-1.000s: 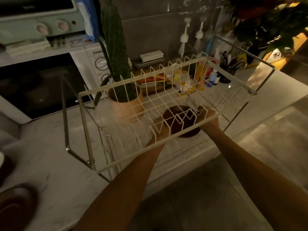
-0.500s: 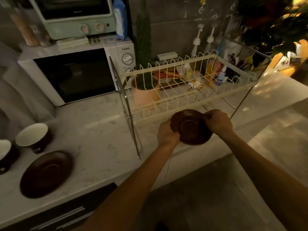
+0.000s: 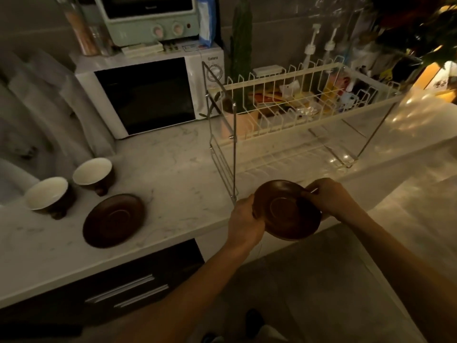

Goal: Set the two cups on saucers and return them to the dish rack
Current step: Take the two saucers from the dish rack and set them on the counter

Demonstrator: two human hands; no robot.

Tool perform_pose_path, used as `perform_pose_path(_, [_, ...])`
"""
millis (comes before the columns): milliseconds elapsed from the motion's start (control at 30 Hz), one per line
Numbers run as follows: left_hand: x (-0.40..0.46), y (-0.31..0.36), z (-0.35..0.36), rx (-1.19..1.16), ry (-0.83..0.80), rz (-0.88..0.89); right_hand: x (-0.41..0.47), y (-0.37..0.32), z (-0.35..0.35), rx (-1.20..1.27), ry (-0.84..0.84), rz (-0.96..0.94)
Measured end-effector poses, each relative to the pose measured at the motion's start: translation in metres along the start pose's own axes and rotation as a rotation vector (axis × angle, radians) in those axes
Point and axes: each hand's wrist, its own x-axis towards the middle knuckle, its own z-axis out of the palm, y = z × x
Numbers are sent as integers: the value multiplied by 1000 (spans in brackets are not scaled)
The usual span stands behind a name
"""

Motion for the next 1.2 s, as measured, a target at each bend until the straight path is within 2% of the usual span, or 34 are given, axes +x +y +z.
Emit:
perform_pose_path(200, [-29,-28,-55,-28,-9,-80,-35,-36,40,140,-125,-55])
perform_pose_path(533, [-51,-69,-146,9,145,-210,-62,-112,112,374,-237,-147])
perform_pose_path(867, [-17,-78,-207,-47,281,-340,-20,-187,154,193,-109,-291])
perform_pose_path(1200, [41,-81,-213,-71,279,-406,38,-208,168,95,-68,-237])
